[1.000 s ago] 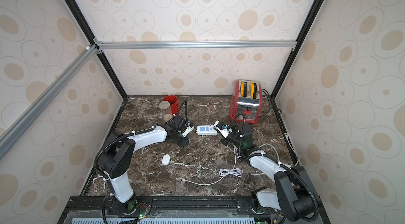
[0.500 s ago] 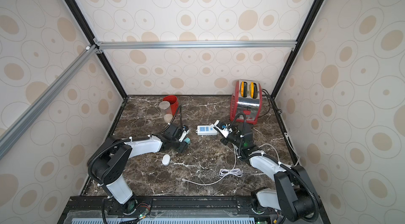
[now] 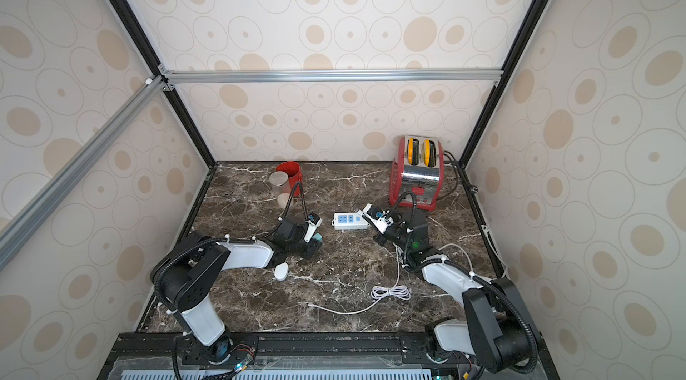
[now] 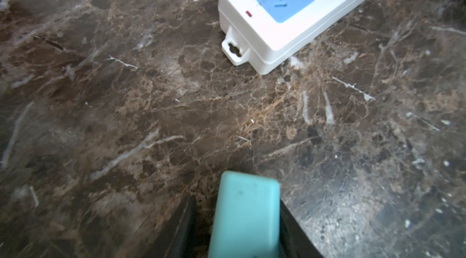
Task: Charge the bluetooth headset
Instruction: Place the plug at the center of the board, then pick up the plug from the center of the board.
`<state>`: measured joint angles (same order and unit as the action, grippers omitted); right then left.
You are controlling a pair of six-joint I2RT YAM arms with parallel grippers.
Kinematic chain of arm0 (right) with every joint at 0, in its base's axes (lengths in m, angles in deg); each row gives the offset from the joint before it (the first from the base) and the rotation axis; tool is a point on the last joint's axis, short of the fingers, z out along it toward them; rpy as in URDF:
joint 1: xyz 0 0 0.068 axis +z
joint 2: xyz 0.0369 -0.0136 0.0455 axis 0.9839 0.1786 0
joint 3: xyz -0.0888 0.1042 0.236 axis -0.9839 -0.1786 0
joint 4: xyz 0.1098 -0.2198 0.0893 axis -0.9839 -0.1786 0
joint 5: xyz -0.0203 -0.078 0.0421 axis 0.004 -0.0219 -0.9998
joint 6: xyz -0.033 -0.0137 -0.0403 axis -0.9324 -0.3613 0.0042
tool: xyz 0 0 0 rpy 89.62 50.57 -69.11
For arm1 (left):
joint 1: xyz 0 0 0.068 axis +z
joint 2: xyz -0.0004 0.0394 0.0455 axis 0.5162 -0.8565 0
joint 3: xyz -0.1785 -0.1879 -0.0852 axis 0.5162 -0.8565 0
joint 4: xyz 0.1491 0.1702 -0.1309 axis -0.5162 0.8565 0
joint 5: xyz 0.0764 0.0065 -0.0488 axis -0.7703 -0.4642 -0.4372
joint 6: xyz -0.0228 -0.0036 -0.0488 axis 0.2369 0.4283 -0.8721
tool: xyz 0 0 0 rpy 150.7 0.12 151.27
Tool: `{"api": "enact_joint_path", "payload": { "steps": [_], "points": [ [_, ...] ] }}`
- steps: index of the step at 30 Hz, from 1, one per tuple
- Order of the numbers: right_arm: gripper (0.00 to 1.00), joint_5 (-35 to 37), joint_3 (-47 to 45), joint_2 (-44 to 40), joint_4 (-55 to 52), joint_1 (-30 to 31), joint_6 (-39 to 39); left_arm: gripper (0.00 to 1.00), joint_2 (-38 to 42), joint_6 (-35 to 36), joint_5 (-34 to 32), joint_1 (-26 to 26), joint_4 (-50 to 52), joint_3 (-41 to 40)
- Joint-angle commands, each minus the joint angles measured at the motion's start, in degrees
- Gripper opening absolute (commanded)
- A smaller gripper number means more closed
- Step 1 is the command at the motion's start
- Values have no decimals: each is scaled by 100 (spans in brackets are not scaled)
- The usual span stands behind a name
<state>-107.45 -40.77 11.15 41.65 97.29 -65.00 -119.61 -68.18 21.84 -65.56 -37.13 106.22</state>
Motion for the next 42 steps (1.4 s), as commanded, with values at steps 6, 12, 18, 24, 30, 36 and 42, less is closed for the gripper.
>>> {"api": "enact_joint_path", "payload": {
  "steps": [6,12,18,24,30,36,42],
  "points": [
    [0,-147,43,98,-36,-36,-6,43,-110,-5,206,-16,-45,115],
    [0,-218,62,177,-37,-36,-14,60,124,47,176,24,-125,-136],
    [0,-234,72,223,-5,-35,17,42,117,38,234,74,-90,-196],
    [0,-301,110,232,-91,-34,12,29,78,75,264,96,-161,-152],
    [0,-778,506,188,-1167,3,-320,0,288,318,993,224,192,130],
    [0,-1218,1064,91,-2478,21,-441,0,1010,2139,2274,398,1085,412],
    [0,-1691,1413,-12,-3298,51,-621,0,1310,3578,3672,679,3135,1584]
  ]
}}
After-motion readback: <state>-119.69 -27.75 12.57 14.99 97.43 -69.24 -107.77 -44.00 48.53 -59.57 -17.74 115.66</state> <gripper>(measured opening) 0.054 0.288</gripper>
